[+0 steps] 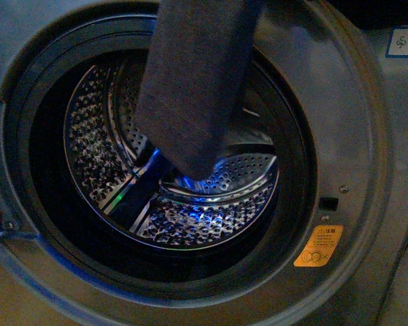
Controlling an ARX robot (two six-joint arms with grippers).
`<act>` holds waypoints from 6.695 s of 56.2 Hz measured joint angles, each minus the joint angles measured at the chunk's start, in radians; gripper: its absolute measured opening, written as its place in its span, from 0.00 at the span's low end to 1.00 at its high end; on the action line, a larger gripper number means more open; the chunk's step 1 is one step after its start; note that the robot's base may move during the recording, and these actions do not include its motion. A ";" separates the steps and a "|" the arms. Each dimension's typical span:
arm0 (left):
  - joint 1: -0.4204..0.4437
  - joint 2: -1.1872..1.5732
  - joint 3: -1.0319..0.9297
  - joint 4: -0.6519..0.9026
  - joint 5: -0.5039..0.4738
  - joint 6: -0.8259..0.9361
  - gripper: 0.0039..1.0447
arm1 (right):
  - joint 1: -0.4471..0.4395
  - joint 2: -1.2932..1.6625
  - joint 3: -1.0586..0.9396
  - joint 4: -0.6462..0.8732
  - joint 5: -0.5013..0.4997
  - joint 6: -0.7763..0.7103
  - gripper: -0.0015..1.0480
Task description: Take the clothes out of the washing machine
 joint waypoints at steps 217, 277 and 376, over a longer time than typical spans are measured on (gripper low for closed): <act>0.001 0.000 0.011 0.000 0.005 -0.001 0.94 | -1.548 1.177 0.181 -0.236 -0.347 0.089 0.73; 0.001 -0.001 0.011 0.000 0.005 0.000 0.94 | -0.486 -0.286 -0.467 -0.055 0.045 0.219 0.87; 0.558 -0.827 -1.227 0.203 -0.418 -0.162 0.22 | -0.340 -0.926 -0.648 -0.837 0.251 -0.042 0.02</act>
